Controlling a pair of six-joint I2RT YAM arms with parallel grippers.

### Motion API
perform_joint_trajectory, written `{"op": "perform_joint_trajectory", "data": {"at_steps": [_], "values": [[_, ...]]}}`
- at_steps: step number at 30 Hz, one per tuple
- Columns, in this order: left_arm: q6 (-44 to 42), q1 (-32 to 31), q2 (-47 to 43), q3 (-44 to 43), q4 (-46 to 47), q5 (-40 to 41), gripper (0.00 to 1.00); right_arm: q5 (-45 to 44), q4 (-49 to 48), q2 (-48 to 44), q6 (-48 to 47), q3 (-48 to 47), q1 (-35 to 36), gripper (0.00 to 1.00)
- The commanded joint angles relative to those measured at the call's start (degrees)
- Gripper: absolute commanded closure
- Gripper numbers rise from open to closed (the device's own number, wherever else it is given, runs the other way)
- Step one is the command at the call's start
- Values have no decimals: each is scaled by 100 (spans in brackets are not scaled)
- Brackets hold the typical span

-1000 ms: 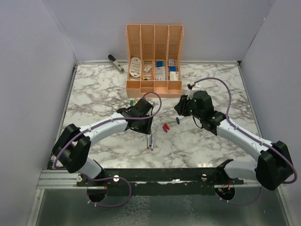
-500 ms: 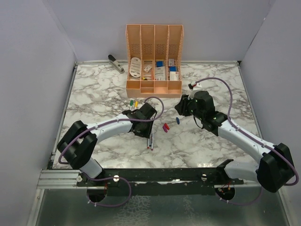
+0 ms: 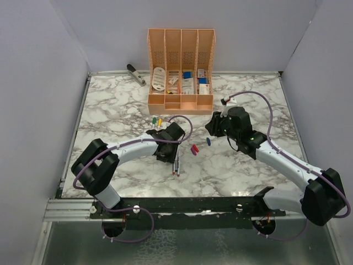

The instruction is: Insert the pens into the pen caps

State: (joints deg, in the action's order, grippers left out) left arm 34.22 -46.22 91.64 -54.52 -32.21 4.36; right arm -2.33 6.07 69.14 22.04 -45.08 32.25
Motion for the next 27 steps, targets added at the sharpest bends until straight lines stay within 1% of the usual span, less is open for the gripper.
{"op": "perform_joint_trajectory", "data": {"at_steps": [1,12,27], "values": [[39,-39,140,-168,-83,168,64,-26,-1,-95,-17,-45,12,67],[-1,-58,166,-346,-73,153,64,-47,1,-112,-18,-23,9,67],[-13,-70,284,-342,-44,118,63,-57,-16,-109,-18,-17,7,67]]}}
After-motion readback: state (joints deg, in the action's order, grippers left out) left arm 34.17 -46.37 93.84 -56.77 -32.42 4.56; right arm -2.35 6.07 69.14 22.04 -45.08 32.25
